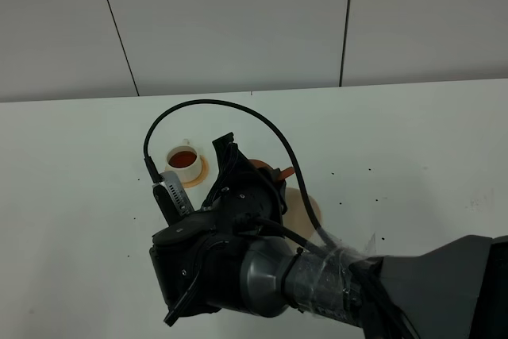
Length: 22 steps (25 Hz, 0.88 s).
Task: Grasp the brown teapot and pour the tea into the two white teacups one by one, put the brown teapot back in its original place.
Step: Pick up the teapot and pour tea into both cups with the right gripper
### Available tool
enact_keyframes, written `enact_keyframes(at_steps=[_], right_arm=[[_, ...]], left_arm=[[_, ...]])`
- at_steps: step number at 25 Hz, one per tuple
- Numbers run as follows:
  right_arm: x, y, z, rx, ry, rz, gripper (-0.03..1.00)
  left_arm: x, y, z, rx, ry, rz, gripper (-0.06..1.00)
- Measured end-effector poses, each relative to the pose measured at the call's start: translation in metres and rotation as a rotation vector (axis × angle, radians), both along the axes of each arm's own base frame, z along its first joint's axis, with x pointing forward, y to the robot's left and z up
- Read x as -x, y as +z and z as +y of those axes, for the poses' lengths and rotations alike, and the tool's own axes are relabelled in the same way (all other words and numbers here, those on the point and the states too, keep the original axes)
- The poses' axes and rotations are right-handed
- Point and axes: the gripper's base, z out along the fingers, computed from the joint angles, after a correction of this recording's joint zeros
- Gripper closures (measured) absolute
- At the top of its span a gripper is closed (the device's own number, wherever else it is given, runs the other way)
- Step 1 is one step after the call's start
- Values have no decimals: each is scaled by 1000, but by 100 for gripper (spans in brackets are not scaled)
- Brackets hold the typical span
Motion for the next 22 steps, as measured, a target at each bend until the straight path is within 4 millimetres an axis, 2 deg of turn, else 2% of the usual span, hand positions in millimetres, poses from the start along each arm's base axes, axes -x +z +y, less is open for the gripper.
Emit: enact_keyframes(at_steps=[22], right_arm=[[0, 0, 0, -3, -1, -3, 87]], left_arm=[[0, 0, 0, 0, 0, 0, 70]])
